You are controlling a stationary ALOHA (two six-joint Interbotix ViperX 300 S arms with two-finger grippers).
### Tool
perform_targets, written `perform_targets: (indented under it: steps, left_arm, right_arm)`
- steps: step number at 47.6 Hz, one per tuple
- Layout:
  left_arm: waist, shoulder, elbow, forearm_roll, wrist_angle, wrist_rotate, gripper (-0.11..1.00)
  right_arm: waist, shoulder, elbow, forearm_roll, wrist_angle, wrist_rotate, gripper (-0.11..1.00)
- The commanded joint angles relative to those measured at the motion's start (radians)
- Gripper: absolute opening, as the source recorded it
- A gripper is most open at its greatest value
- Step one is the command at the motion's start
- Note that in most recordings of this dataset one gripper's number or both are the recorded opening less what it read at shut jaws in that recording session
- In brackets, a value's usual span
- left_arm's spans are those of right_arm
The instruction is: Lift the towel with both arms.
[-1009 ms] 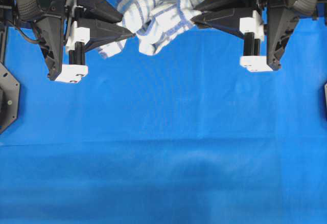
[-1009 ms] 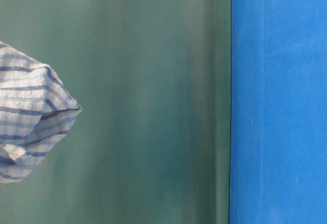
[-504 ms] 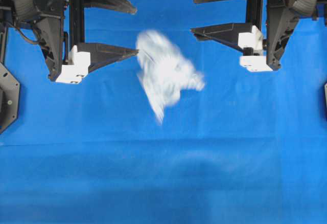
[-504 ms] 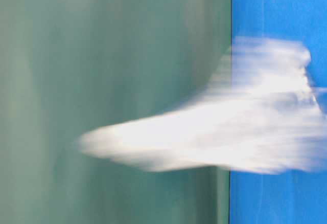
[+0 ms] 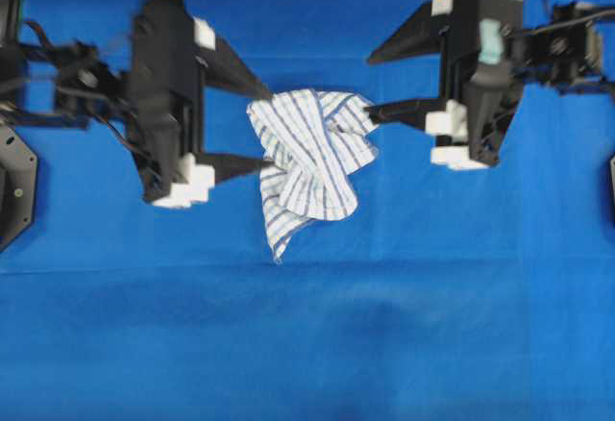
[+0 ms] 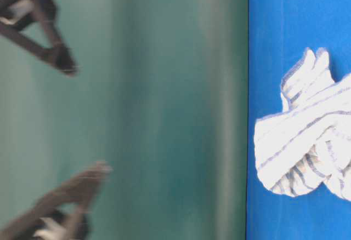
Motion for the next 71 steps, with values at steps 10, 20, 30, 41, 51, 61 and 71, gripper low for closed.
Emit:
perform_targets:
  steps: [10,20,30,41,51,61,71]
  left_arm:
    - [-0.04,0.129,0.049,-0.003,-0.109,-0.002,0.92]
    - [-0.094,0.278,0.054,-0.003,-0.138,-0.003,0.92]
    - [-0.132,0.399,0.026,-0.005,-0.178,-0.003,0.92]
    - [-0.132,0.469,0.041,-0.005,-0.261,-0.003,0.92]
    - [-0.127,0.529,0.072,-0.005,-0.318,-0.002,0.91]
    - [-0.101,0.561,0.08,-0.005,-0.318,0.0,0.82]
    - [-0.095,0.557,0.092,-0.005,-0.313,0.0,0.39]
  right_arm:
    - [0.003,0.101,0.097,0.003,-0.112,0.041,0.62]
    - [0.003,0.221,0.146,0.002,-0.155,0.048,0.63]
    - [0.003,0.344,0.166,-0.002,-0.235,0.048,0.63]
    - [0.0,0.446,0.161,-0.011,-0.285,0.046,0.63]
    - [-0.009,0.491,0.164,-0.011,-0.311,0.046,0.63]
    - [-0.011,0.495,0.161,-0.017,-0.336,0.044,0.61]
    - [-0.021,0.497,0.164,-0.025,-0.365,0.037,0.33]
